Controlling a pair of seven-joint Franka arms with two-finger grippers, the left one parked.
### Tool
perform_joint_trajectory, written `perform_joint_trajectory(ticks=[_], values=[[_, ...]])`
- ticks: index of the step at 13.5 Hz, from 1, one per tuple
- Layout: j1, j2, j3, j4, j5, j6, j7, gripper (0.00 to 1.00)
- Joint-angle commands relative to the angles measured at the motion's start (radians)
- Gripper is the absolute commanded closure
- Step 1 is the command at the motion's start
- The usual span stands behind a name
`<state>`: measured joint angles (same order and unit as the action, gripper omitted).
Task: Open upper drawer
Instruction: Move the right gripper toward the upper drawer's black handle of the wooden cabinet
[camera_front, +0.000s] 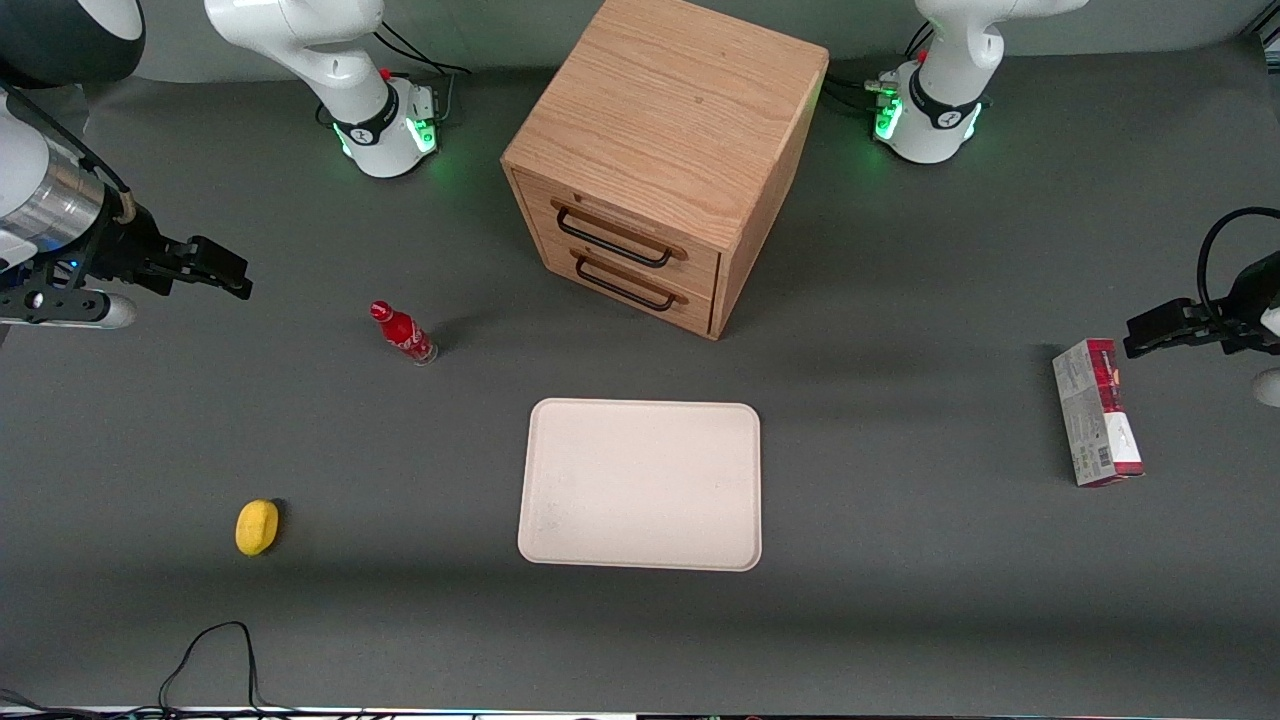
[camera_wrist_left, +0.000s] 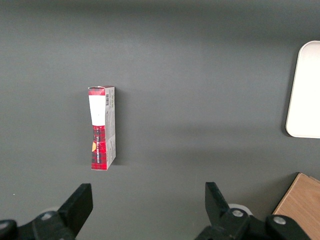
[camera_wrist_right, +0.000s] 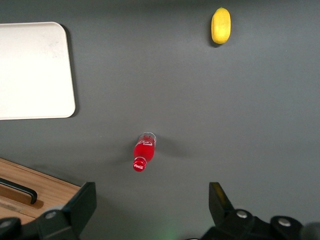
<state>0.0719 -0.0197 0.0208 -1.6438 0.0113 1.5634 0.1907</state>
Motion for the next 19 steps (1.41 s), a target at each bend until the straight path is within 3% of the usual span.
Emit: perform_joint_trajectory(ticks=[1,6,14,17,19], values=[[-0.009,-0.006,0.002,-0.011,0.01,0.023,-0.025,0.0],[-0.001,0.079,0.049,0.097,0.019,0.015,-0.022,0.0],[-0.012,0.211,0.474,0.202,0.012,0.017,-0.04,0.0],[-0.014,0.257,0.597,0.216,0.022,0.017,-0.224,0.0],[-0.012,0.3,0.652,0.216,0.067,0.02,-0.273,0.0]])
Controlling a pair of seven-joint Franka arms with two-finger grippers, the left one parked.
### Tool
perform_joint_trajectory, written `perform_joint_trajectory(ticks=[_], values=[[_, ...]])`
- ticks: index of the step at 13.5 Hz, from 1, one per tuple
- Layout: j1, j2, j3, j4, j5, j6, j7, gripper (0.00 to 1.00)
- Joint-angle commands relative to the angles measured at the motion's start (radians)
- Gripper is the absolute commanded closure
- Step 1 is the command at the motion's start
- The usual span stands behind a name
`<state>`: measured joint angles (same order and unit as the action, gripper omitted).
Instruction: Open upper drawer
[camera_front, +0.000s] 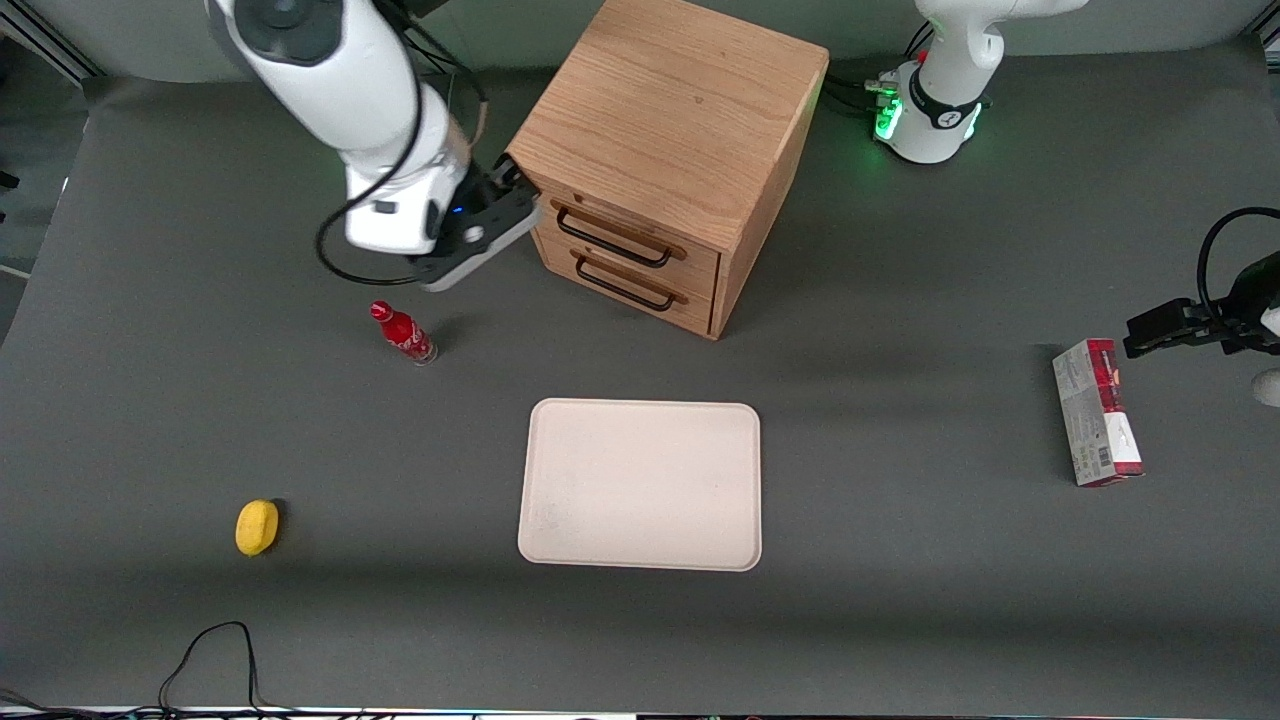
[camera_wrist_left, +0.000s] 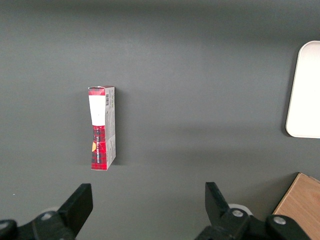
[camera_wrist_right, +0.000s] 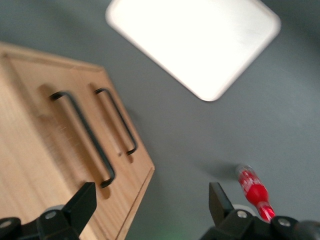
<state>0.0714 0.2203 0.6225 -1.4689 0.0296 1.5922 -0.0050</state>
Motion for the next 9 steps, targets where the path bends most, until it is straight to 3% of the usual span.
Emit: perform_joint_trajectory(ticks=[1,4,9], values=[[-0.01,0.08,0.068,0.036,0.055,-0.003,-0.087,0.0],[-0.007,0.132,0.112,-0.003,0.052,0.046,-0.095,0.0],[-0.01,0.146,0.114,-0.123,0.055,0.149,-0.184,0.0]])
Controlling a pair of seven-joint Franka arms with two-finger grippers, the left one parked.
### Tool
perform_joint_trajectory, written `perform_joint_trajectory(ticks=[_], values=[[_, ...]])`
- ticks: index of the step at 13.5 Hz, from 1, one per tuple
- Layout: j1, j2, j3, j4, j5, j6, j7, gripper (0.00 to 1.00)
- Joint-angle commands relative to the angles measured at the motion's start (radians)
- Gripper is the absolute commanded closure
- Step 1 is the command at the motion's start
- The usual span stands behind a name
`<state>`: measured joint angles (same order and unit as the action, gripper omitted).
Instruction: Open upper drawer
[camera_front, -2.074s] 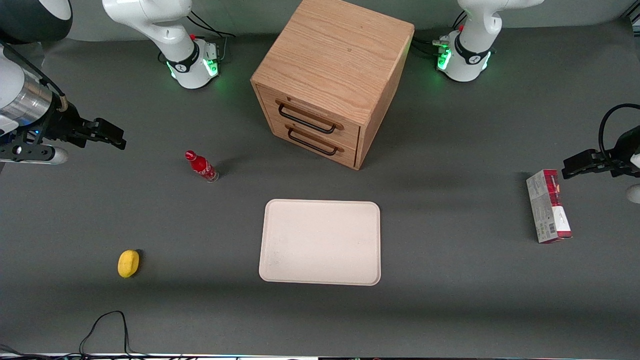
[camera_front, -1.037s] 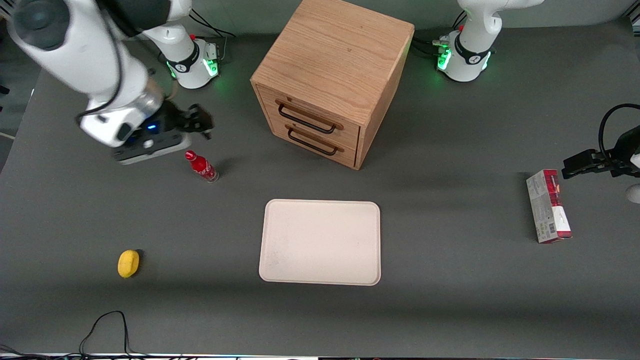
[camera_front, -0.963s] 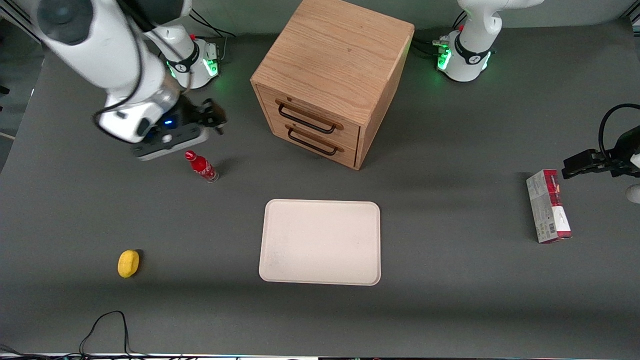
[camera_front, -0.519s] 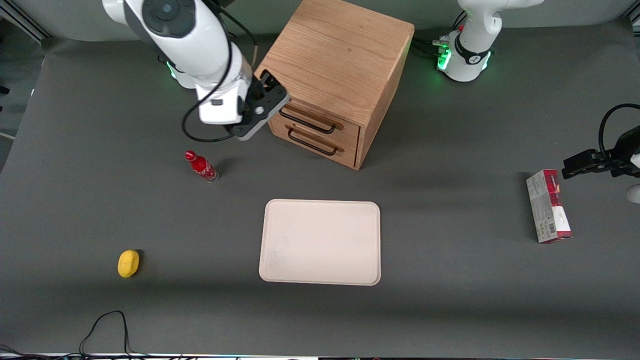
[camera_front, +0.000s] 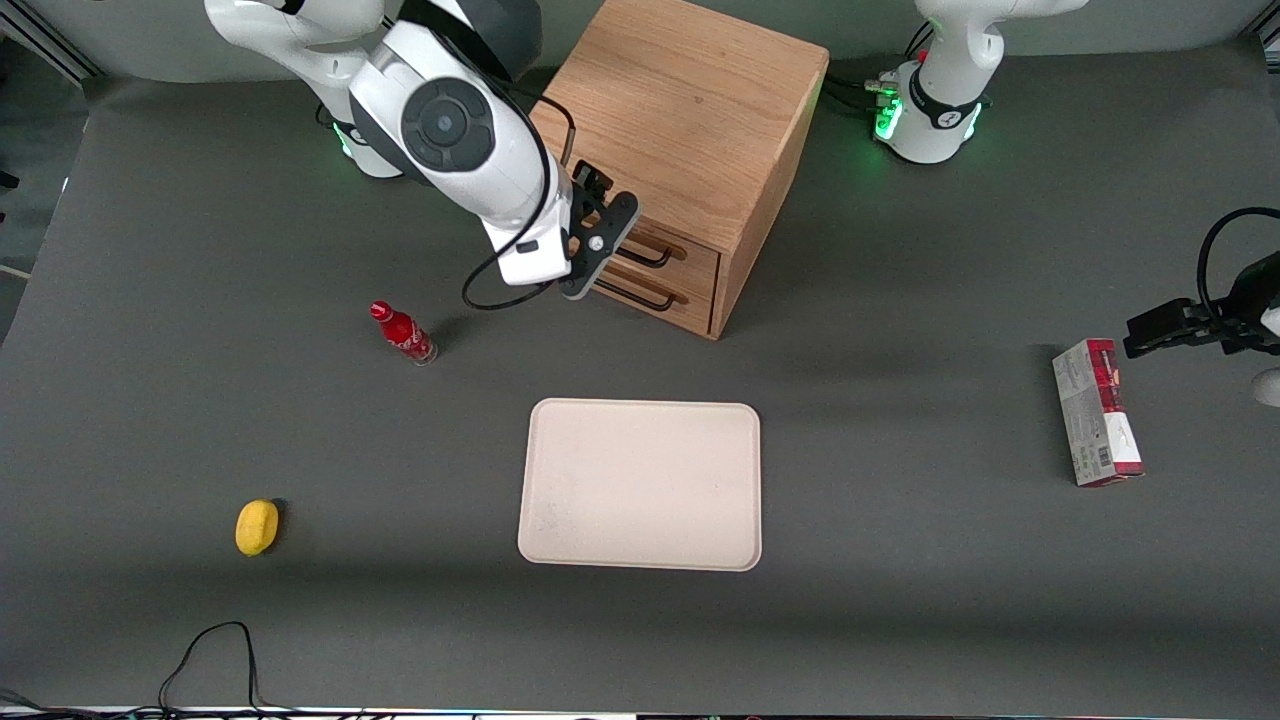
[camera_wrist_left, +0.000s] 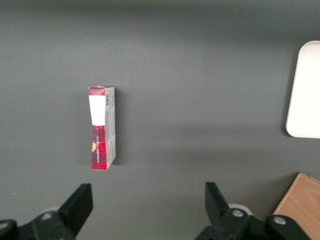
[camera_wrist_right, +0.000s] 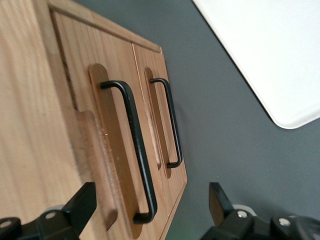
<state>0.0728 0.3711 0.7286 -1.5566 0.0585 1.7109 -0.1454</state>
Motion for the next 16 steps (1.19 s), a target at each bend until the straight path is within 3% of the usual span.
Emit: perform_joint_trajectory(ticks=[1,9,16], values=[[-0.008,0.011,0.008,-0.048,0.026,0.045,-0.043,0.0],[-0.002,0.055,0.008,-0.088,0.004,0.133,-0.045,0.0],[-0.001,0.104,0.008,-0.079,-0.089,0.153,-0.063,0.0]])
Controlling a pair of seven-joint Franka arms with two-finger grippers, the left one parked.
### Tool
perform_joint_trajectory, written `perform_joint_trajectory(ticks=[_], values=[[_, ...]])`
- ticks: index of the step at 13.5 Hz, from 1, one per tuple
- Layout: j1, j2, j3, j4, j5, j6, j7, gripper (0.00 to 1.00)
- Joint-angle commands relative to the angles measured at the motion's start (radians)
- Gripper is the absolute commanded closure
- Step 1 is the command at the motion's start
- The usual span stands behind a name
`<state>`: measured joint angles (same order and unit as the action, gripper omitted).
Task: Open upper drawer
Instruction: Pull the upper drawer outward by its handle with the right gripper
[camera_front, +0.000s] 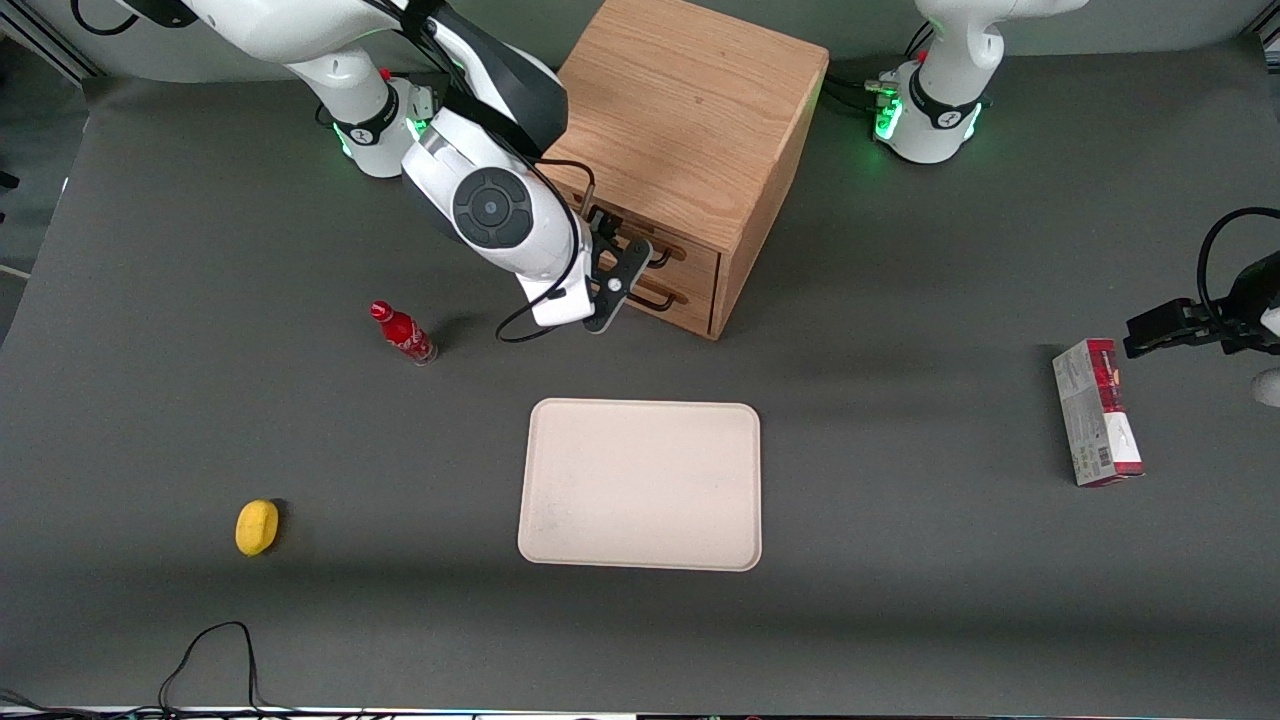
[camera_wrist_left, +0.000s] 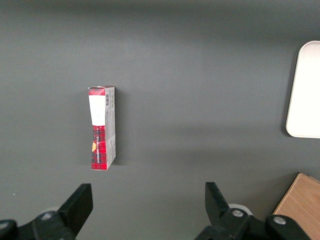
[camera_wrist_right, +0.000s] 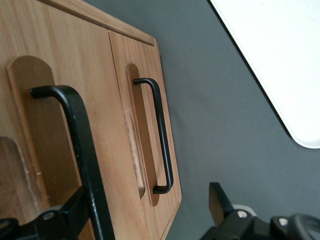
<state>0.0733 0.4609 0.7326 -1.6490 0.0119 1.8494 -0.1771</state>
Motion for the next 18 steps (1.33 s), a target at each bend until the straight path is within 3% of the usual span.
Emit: perform_joint_trajectory(ticks=[1,5,9,13,18], values=[[-0.007,0.015,0.002,0.018,-0.043,0.014,-0.056,0.0],[-0.026,0.047,-0.012,0.081,-0.096,0.011,-0.099,0.0],[-0.023,0.131,-0.08,0.208,-0.159,0.007,-0.123,0.0],[-0.024,0.154,-0.179,0.288,-0.155,0.001,-0.229,0.0],[-0.026,0.162,-0.205,0.325,-0.156,-0.001,-0.233,0.0]])
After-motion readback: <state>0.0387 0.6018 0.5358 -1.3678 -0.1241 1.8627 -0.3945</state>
